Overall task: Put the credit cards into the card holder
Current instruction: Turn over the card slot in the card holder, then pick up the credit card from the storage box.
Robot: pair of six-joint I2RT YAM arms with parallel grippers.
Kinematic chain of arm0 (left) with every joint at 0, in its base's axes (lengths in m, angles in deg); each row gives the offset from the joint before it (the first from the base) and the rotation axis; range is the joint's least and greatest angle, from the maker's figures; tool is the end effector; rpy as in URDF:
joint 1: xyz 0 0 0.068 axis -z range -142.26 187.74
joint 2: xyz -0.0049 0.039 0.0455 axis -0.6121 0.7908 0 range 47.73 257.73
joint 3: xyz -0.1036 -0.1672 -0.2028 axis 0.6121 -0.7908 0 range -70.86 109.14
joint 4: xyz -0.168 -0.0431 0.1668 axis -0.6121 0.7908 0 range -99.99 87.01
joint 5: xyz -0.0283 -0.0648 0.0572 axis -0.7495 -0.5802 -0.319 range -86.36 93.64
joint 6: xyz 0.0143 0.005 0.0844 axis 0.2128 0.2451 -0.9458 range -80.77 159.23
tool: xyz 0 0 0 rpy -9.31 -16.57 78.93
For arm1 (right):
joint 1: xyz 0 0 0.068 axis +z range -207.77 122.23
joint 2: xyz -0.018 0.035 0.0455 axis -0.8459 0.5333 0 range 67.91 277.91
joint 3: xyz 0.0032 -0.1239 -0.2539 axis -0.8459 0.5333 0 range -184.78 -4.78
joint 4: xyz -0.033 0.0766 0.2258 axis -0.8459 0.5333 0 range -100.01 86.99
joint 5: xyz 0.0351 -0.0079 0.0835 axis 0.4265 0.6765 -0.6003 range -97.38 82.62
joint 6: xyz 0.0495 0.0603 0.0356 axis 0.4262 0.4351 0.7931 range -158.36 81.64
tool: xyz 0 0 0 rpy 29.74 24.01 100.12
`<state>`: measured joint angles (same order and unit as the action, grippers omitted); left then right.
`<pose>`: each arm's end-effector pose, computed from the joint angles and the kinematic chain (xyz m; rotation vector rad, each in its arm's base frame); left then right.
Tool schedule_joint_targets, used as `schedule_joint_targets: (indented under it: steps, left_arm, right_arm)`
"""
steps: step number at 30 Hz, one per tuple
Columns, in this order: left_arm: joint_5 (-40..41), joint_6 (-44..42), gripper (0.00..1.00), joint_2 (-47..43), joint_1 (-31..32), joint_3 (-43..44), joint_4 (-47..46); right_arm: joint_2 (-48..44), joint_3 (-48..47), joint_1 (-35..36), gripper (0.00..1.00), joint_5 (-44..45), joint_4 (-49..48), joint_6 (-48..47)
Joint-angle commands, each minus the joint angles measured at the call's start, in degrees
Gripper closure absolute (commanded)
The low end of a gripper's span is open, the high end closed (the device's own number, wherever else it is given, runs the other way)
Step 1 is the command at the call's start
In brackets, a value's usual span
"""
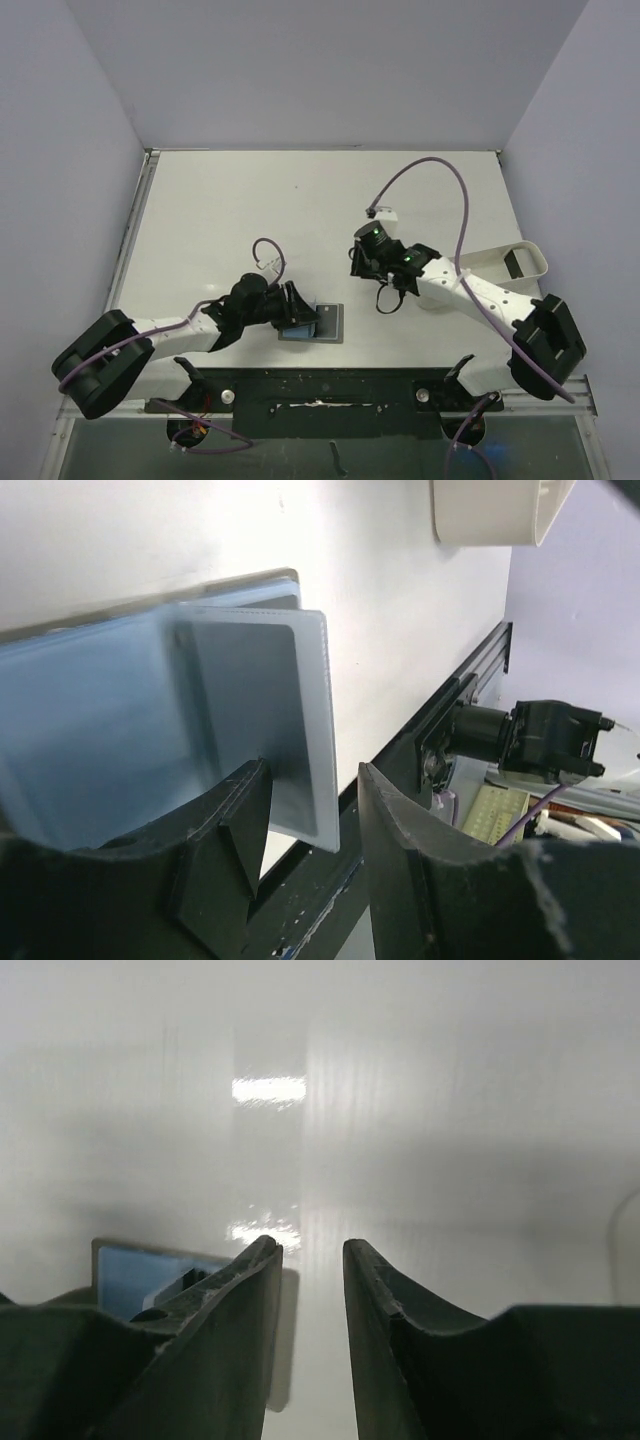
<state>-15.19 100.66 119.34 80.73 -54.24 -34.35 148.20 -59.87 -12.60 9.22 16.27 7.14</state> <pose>0.1556 -0.1786 0.1514 -0.1613 2.4179 -1.3320 0.2212 0.1919 0.2284 0.1317 2.4473 0.3569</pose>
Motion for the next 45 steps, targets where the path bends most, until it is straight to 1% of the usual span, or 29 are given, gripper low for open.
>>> schedule_joint_targets:
  steps: [1, 4, 6, 11, 15, 18, 22, 25, 30, 37, 40, 45]
  left_arm:
    - [0.72, -0.96, 0.61, 3.67, 3.22, 4.96, -6.51]
    - [0.55, -1.90, 0.61, 6.24, 4.76, 6.95, -6.65]
    - [0.55, -2.39, 0.61, 7.33, 5.23, 7.79, -6.58]
    - [0.81, -3.61, 0.61, 7.36, 5.36, 9.00, -5.56]
    - [2.57, -6.22, 0.59, 6.04, 5.33, 10.06, -1.15]
    - [3.24, -7.34, 0.58, 6.39, 5.18, 9.76, -0.71]
    - [1.93, -7.81, 0.58, 7.42, 5.15, 9.93, -1.05]
    - [3.48, -8.18, 0.58, 5.39, 5.05, 9.55, 0.29]
    - [7.83, -12.16, 0.55, 0.27, 4.47, 10.98, 8.99]
    - [10.67, -17.69, 0.54, -7.01, 0.78, 13.14, 21.09]
    - [10.88, -18.94, 0.54, -9.09, -0.97, 13.13, 23.64]
    - [9.67, -19.65, 0.54, -10.76, -3.12, 13.02, 25.26]
  right_arm:
    - [-6.53, 0.44, -7.05, 0.66, 2.61, 3.30, -7.93]
    - [-9.61, 1.05, -12.25, 0.59, 2.26, 5.19, -12.54]
    - [-11.43, 1.55, -15.79, 0.57, 2.02, 6.37, -14.38]
    - [-13.80, 3.89, -24.13, 0.50, -0.53, 7.21, -18.11]
    - [-13.23, 5.29, -27.20, 0.46, -2.61, 6.57, -19.25]
    - [-12.42, 6.02, -27.75, 0.45, -4.24, 5.52, -19.39]
    - [-11.02, 7.49, -27.78, 0.45, -6.67, 3.59, -19.35]
    - [-9.17, 8.44, -27.83, 0.47, -7.38, 2.46, -19.10]
    - [-7.47, 8.57, -27.77, 0.52, -11.27, 0.78, -19.33]
    - [-4.67, 7.10, -27.00, 0.57, -14.44, -1.48, -16.71]
    - [-3.42, 5.87, -25.84, 0.59, -14.54, -2.23, -15.28]
    - [-1.12, 3.35, -24.03, 0.60, -13.35, -1.76, -14.17]
